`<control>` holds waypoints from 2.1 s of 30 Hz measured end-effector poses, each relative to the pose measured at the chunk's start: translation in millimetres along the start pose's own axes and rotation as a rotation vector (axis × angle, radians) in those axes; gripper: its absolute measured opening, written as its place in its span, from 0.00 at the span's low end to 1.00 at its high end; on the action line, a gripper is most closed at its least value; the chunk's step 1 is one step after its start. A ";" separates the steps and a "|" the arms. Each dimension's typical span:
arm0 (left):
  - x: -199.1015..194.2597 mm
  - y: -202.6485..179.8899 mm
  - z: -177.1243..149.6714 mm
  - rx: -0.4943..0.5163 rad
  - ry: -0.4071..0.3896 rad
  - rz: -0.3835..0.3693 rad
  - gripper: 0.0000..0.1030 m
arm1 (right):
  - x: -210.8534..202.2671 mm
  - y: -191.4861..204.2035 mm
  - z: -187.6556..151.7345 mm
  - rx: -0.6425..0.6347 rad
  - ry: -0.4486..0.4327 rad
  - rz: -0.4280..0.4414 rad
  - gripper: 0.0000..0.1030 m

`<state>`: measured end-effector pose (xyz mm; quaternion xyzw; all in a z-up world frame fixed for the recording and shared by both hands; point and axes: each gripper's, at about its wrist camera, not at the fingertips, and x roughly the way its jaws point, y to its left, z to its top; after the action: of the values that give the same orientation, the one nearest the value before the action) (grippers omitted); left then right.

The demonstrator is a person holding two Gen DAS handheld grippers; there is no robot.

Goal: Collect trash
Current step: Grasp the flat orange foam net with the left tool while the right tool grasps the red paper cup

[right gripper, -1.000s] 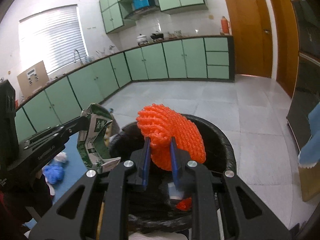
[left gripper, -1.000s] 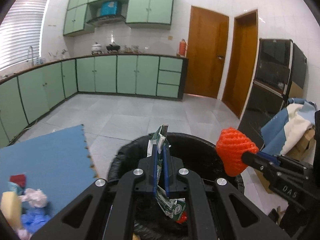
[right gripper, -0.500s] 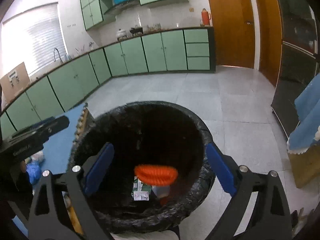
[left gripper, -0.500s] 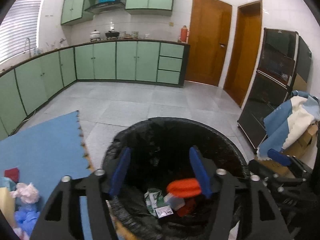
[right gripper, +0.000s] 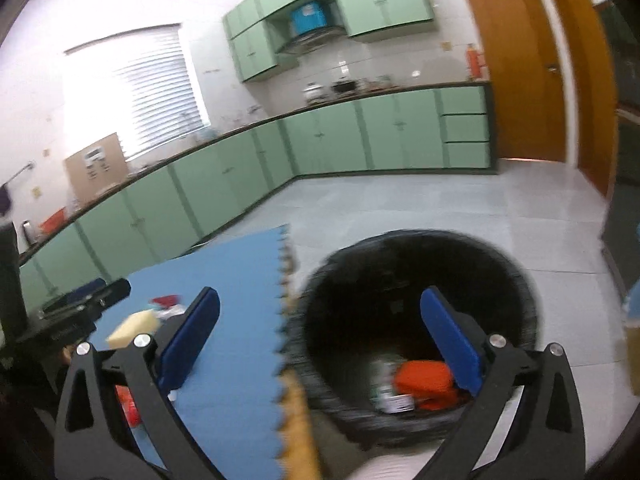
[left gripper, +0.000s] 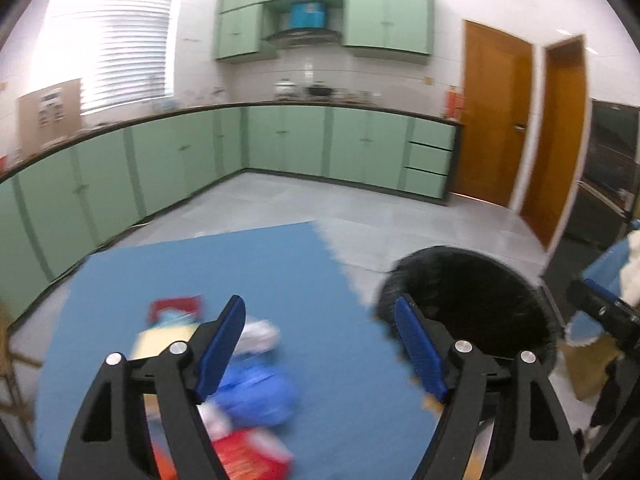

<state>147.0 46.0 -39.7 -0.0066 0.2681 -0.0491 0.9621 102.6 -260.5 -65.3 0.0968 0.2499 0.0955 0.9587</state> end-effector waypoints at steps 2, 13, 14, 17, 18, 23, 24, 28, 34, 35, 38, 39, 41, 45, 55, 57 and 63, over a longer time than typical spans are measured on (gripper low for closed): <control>-13.1 24.8 -13.5 -0.016 -0.002 0.069 0.74 | 10.3 25.2 -5.2 -0.026 0.025 0.031 0.95; -40.5 106.6 -78.6 -0.089 0.060 0.266 0.74 | 47.6 143.0 -50.8 -0.190 0.115 0.194 0.94; -41.1 111.0 -83.3 -0.092 0.066 0.275 0.74 | 50.5 150.3 -54.6 -0.200 0.124 0.205 0.94; -39.3 120.1 -89.9 -0.098 0.077 0.299 0.74 | 60.0 173.3 -70.1 -0.234 0.162 0.232 0.94; -39.1 122.8 -92.6 -0.096 0.079 0.307 0.74 | 63.5 178.8 -75.7 -0.247 0.176 0.242 0.94; -39.1 133.7 -104.8 -0.106 0.096 0.324 0.74 | 82.2 197.7 -102.8 -0.303 0.260 0.251 0.79; -38.4 134.4 -105.2 -0.109 0.099 0.323 0.74 | 87.2 200.3 -106.0 -0.303 0.276 0.248 0.78; -32.3 138.4 -112.6 -0.124 0.124 0.319 0.74 | 99.3 199.7 -113.1 -0.299 0.319 0.244 0.76; -18.2 139.1 -129.1 -0.137 0.183 0.307 0.74 | 110.2 200.5 -127.4 -0.311 0.389 0.247 0.72; -15.9 138.5 -131.3 -0.136 0.189 0.306 0.74 | 111.9 200.9 -130.0 -0.316 0.403 0.244 0.71; -9.4 138.5 -137.3 -0.141 0.213 0.303 0.74 | 113.6 200.5 -132.5 -0.314 0.417 0.253 0.70; -7.0 139.0 -139.1 -0.147 0.221 0.301 0.74 | 113.7 201.3 -132.5 -0.314 0.419 0.257 0.70; -2.8 139.7 -142.1 -0.157 0.236 0.300 0.74 | 114.9 202.0 -133.6 -0.311 0.430 0.275 0.61; 2.9 141.7 -149.2 -0.171 0.266 0.300 0.74 | 114.2 205.1 -135.2 -0.305 0.456 0.326 0.48; 9.5 148.4 -156.0 -0.205 0.315 0.294 0.78 | 101.0 202.8 -125.8 -0.331 0.412 0.327 0.41; 10.7 149.5 -156.9 -0.222 0.324 0.265 0.70 | 98.4 197.8 -123.6 -0.325 0.402 0.324 0.41; 10.5 136.2 -153.6 -0.212 0.318 0.167 0.17 | 92.4 188.1 -112.6 -0.295 0.379 0.316 0.41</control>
<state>89.0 182.6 -181.9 -0.0779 0.4199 0.0588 0.9023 100.4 -42.4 -160.4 -0.0257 0.3900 0.2953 0.8718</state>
